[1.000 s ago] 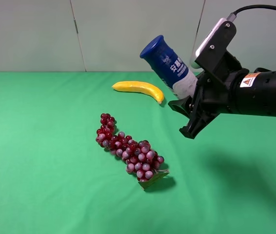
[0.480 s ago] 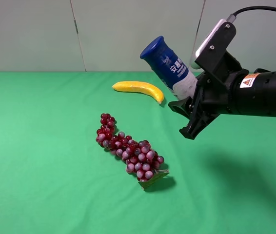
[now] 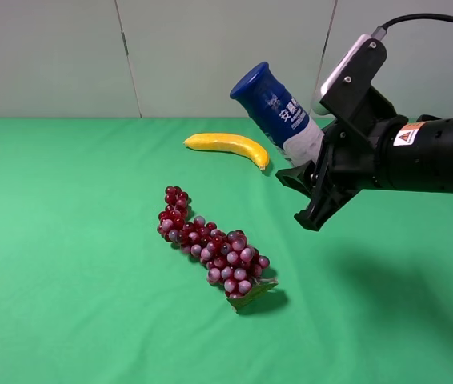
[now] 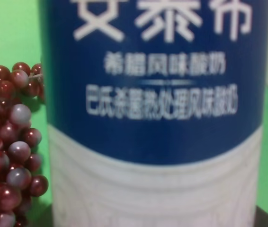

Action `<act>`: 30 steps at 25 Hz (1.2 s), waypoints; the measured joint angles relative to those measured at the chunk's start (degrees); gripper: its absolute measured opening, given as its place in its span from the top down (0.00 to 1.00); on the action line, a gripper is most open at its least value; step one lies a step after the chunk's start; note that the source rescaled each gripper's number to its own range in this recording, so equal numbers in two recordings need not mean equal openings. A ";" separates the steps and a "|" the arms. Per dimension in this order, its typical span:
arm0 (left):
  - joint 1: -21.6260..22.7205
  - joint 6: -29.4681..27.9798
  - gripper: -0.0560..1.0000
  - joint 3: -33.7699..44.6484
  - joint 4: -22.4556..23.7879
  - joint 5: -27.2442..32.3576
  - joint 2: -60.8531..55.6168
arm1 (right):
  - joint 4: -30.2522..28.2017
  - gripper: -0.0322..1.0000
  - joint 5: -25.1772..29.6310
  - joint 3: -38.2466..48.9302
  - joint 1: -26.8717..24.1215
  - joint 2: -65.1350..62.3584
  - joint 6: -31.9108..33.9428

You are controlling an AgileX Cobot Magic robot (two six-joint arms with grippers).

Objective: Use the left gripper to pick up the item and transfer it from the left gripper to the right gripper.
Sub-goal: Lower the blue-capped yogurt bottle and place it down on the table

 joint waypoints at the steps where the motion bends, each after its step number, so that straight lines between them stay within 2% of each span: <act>1: 0.00 0.00 0.02 1.50 0.28 0.00 -0.17 | 0.00 0.97 0.07 0.00 0.00 0.00 0.00; 3: 0.00 0.00 0.02 4.47 0.58 -0.06 -0.16 | 0.00 0.97 0.07 0.00 0.00 0.00 0.07; 9: 0.00 0.41 0.02 6.73 0.86 -3.42 -0.16 | 0.50 0.97 0.24 0.00 0.00 0.00 0.20; 23: 0.00 0.46 0.02 7.08 0.80 -4.23 -0.16 | 1.04 0.97 4.22 0.00 0.00 0.00 0.95; 26: 2.14 0.53 0.02 7.08 0.86 -4.24 -0.16 | 1.04 0.97 4.23 0.00 0.00 0.00 2.63; 30: 8.48 0.54 0.02 7.08 0.86 -4.24 -0.16 | 1.04 0.97 4.23 0.00 0.00 0.00 5.73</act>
